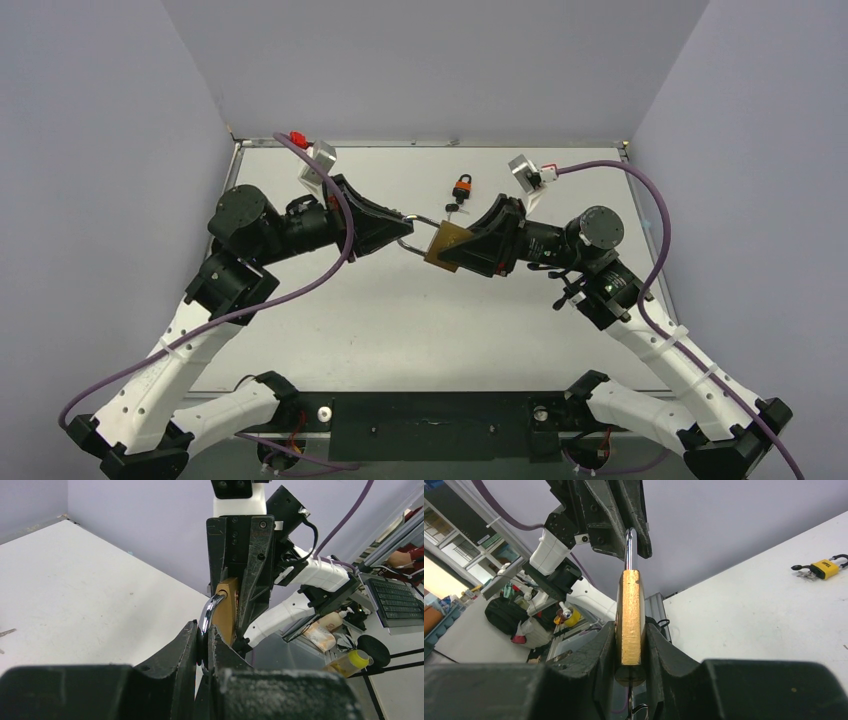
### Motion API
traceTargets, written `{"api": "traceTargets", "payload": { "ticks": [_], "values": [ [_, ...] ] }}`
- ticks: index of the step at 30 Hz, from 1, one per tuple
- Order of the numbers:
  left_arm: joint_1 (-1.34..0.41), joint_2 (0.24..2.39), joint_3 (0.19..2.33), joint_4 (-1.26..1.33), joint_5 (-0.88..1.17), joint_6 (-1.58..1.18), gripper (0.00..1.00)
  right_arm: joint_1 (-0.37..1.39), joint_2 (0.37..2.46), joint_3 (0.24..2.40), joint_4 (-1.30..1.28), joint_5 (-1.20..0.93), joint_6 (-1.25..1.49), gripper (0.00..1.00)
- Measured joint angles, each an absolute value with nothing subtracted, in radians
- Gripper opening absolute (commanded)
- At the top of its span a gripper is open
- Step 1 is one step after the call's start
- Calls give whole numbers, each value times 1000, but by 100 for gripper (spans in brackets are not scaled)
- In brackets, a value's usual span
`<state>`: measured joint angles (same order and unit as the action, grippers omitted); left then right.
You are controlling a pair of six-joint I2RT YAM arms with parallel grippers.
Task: Lock with the key
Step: Lock the lock.
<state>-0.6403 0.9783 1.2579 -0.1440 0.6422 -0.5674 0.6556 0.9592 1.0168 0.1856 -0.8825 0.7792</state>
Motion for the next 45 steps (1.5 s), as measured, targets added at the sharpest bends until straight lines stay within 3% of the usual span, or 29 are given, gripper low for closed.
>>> {"api": "traceTargets", "payload": {
  "ticks": [15, 25, 45],
  "values": [
    [-679, 945, 1229, -121, 477, -561, 0, 667, 1006, 1091, 171, -802, 783, 0],
    [-715, 944, 1229, -137, 369, -553, 0, 721, 1020, 1197, -14, -668, 672, 0],
    [-757, 1054, 1290, -394, 134, -526, 0, 782, 1089, 1262, -219, -422, 500, 0]
  ]
}}
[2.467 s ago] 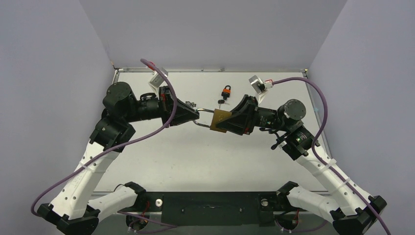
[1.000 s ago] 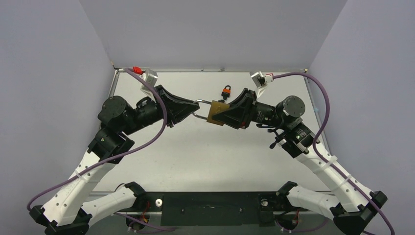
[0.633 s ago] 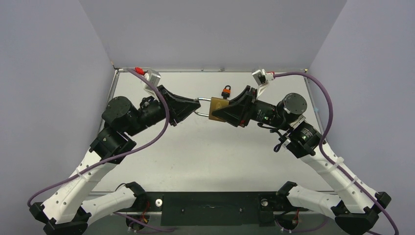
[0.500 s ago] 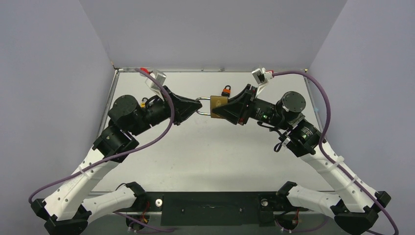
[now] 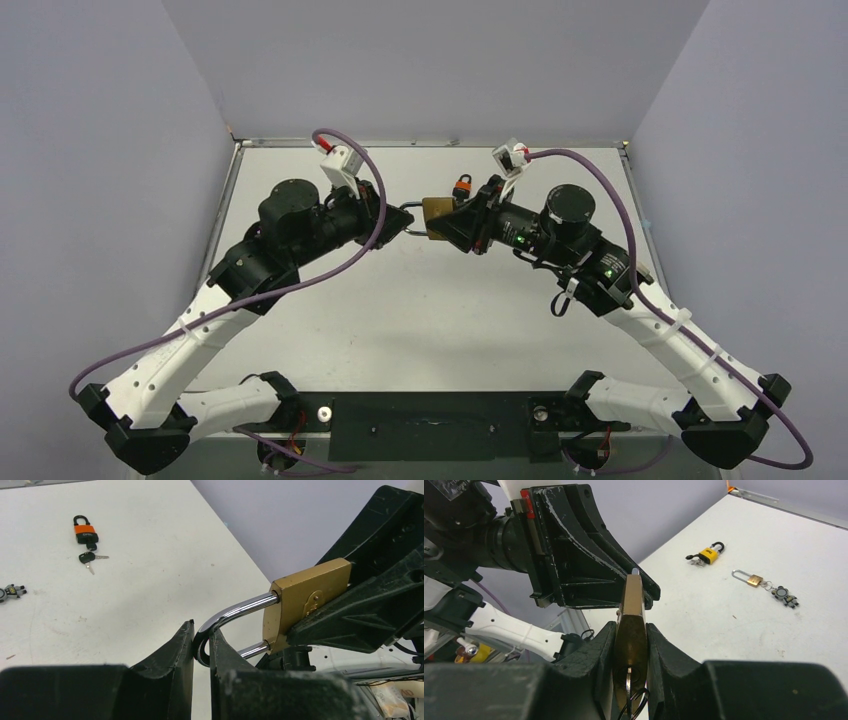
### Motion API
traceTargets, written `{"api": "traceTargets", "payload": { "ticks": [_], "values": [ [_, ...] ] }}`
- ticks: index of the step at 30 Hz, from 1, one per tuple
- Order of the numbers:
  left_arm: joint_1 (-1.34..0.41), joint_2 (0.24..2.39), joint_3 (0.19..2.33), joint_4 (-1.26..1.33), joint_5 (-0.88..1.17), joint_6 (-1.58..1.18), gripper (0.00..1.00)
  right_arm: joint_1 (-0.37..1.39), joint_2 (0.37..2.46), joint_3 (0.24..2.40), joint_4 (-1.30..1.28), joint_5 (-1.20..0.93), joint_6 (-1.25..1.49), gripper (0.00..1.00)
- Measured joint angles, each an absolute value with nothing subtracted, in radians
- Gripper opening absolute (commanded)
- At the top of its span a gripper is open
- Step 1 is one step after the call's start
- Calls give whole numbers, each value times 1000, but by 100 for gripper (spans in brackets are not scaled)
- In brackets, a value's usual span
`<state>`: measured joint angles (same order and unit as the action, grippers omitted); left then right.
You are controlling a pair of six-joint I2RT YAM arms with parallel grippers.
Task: Lock with the key
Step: Lock the lock.
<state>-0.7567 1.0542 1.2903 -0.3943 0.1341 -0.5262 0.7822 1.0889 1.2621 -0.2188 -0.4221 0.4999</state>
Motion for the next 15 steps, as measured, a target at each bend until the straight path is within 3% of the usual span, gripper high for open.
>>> {"api": "traceTargets", "payload": {
  "ticks": [15],
  "values": [
    [-765, 1116, 1331, -434, 107, -515, 0, 803, 1092, 1262, -262, -326, 453, 0]
  ]
}}
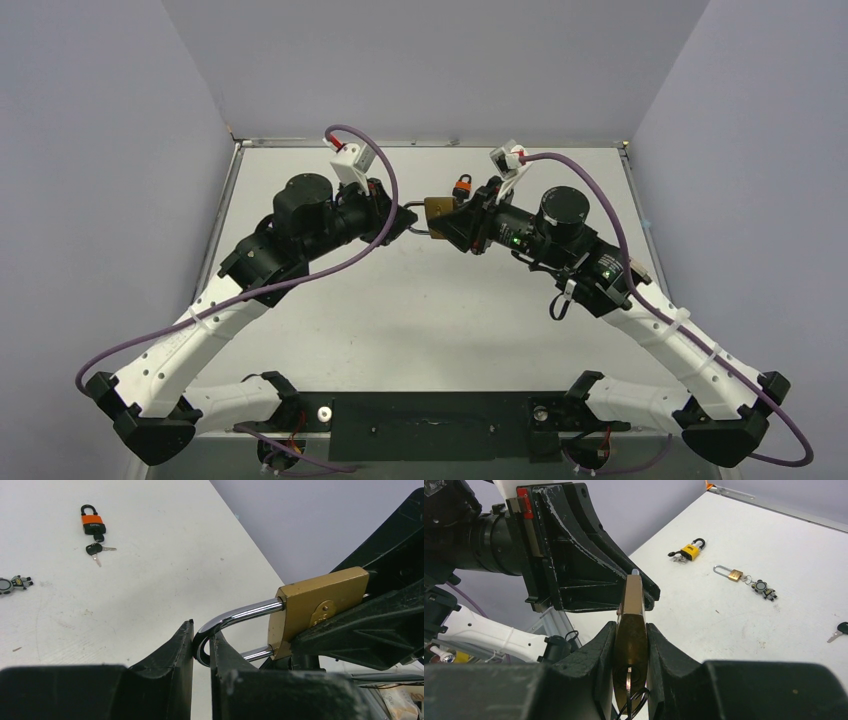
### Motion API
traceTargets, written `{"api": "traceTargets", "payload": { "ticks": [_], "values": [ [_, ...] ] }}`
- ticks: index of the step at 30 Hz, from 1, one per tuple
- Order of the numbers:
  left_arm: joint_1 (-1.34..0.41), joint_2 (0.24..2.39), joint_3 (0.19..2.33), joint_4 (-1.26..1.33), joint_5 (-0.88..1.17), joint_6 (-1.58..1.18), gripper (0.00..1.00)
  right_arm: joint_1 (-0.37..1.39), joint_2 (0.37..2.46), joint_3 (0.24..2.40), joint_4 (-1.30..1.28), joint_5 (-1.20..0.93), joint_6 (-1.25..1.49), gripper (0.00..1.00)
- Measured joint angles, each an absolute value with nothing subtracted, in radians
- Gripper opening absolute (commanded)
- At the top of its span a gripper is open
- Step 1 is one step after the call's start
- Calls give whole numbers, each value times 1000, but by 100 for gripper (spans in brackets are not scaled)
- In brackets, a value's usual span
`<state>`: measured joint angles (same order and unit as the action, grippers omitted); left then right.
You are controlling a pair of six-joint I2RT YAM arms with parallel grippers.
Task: Lock with the key
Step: Lock the lock.
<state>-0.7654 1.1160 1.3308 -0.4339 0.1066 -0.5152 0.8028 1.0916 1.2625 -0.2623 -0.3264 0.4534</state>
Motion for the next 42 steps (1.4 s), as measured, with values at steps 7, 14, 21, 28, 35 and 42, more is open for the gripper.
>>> {"api": "traceTargets", "payload": {
  "ticks": [7, 14, 21, 28, 35, 42],
  "values": [
    [-765, 1120, 1348, -467, 77, -513, 0, 825, 1112, 1275, -263, -294, 447, 0],
    [-765, 1136, 1377, -477, 70, -508, 0, 833, 1118, 1290, -262, -266, 436, 0],
    [-765, 1152, 1399, -517, 39, -499, 0, 848, 1139, 1290, -251, -239, 432, 0],
    [-766, 1168, 1440, -558, 14, -492, 0, 861, 1151, 1290, -220, -213, 430, 0],
    [-773, 1184, 1476, -559, -8, -488, 0, 864, 1152, 1278, -161, -191, 431, 0],
    [-789, 1197, 1505, -571, -48, -483, 0, 864, 1153, 1256, -100, -181, 431, 0]
  ]
}}
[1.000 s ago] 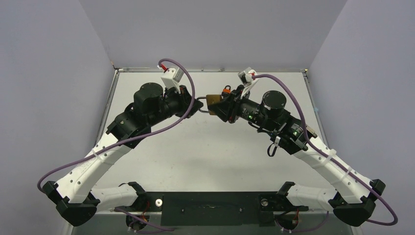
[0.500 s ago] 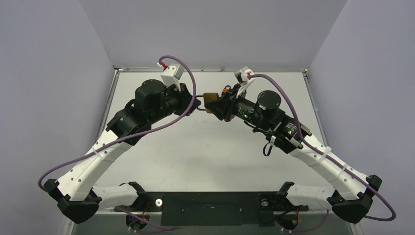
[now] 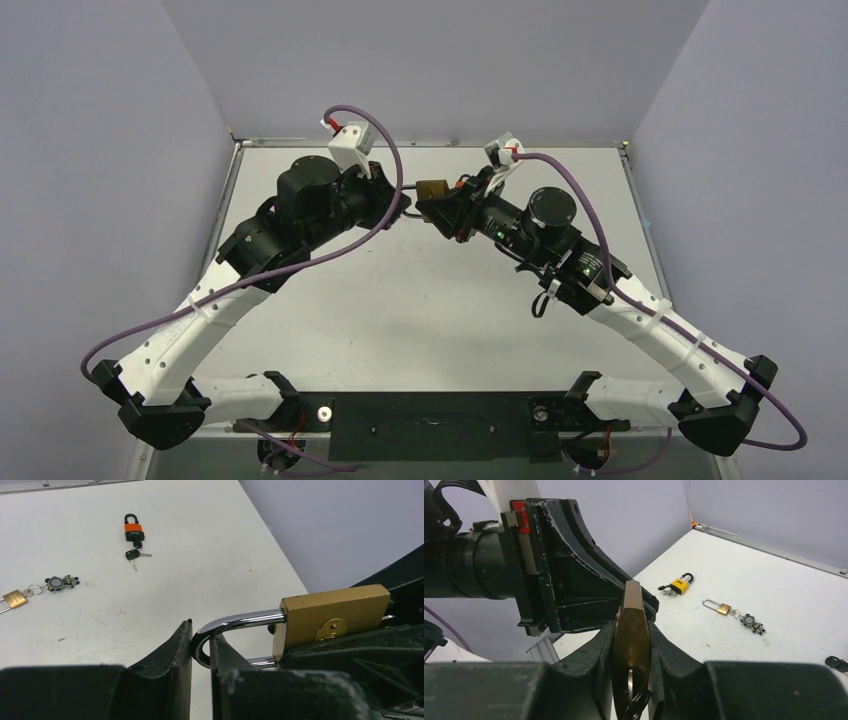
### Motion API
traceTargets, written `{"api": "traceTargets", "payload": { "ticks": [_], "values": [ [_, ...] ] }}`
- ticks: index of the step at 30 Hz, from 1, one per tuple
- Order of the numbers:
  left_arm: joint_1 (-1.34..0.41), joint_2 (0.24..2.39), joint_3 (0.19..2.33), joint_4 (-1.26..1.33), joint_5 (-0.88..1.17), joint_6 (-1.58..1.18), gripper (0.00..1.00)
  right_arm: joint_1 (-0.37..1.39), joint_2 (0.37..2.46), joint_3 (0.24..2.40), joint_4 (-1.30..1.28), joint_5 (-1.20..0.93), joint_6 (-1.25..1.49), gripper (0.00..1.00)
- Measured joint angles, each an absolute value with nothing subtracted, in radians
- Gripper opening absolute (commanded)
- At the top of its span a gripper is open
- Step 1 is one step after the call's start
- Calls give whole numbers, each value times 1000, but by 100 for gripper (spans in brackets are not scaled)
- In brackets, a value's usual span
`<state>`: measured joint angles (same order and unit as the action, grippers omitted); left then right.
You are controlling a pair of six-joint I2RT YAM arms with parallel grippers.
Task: Lock with the key
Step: Lock the lock.
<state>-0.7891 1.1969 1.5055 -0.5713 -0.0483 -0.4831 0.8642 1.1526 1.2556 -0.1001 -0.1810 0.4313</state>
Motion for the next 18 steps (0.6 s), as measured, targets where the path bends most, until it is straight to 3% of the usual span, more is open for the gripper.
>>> {"api": "traceTargets", "payload": {
  "ticks": [18],
  "values": [
    [-842, 1286, 1672, -757, -147, -325, 0, 866, 1162, 1195, -30, -181, 459, 0]
  ]
}}
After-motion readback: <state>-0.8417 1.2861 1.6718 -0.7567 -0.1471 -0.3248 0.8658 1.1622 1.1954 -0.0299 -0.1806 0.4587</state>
